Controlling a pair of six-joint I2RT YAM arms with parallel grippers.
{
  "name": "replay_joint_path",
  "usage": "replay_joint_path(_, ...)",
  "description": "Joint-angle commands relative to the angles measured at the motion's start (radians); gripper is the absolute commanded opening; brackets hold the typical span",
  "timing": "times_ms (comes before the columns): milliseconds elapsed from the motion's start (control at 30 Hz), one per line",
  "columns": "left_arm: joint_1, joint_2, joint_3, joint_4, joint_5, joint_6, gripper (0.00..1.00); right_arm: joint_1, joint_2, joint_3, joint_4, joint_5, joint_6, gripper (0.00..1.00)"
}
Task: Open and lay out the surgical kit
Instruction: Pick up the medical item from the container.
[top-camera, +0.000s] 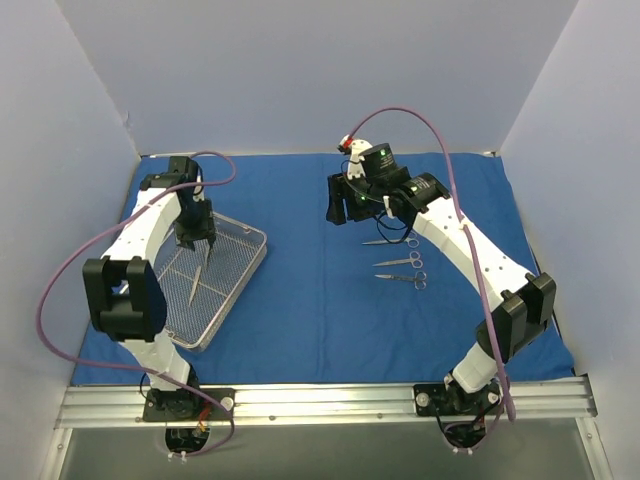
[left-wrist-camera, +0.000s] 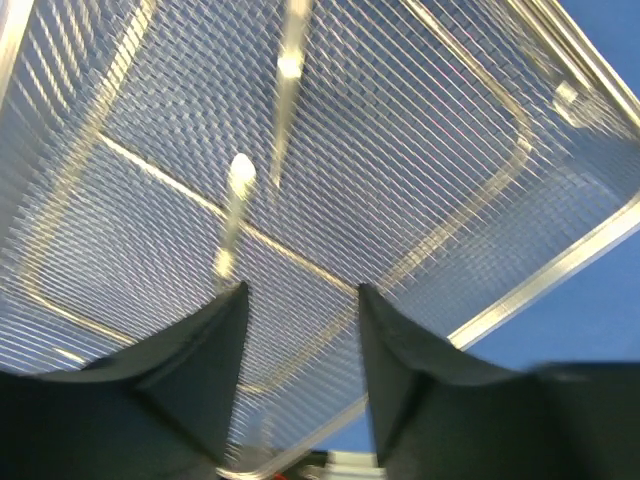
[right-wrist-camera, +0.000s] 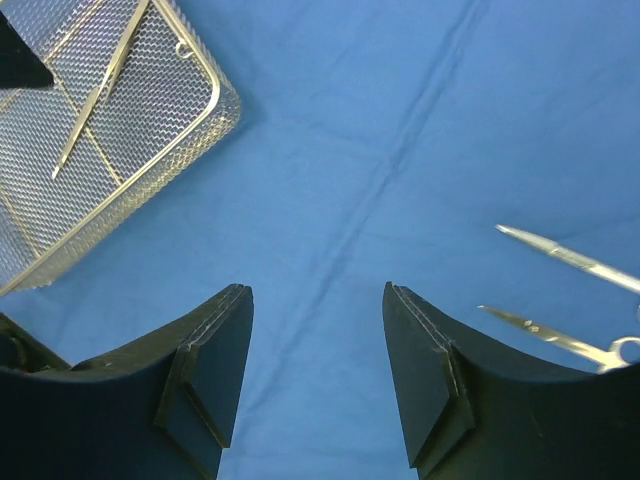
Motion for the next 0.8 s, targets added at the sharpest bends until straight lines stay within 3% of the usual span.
replay_joint_path(0,0.008,0.083,0.096,-0.037,-0.119,0.122,0.52,-0.023,-0.002,-0.016,0.047,-0.08,0.091,0.54)
replay_joint_path(233,0.017,0.265,0.139,0.02,-0.116,0.182,0.49,-0.058,-0.014,-0.033,0.021,-0.075,0.085,0.55)
replay_joint_path(567,0.046,0.38,0.176,0.068,-0.073,0.2,0.47,-0.068,-0.043,-0.036,-0.035,-0.012,0.083,0.55)
replay_joint_path(767,0.052,0.416,0.184,0.074,-0.047,0.208,0.26,-0.066,-0.04,-0.027,-0.052,0.0,0.106,0.52)
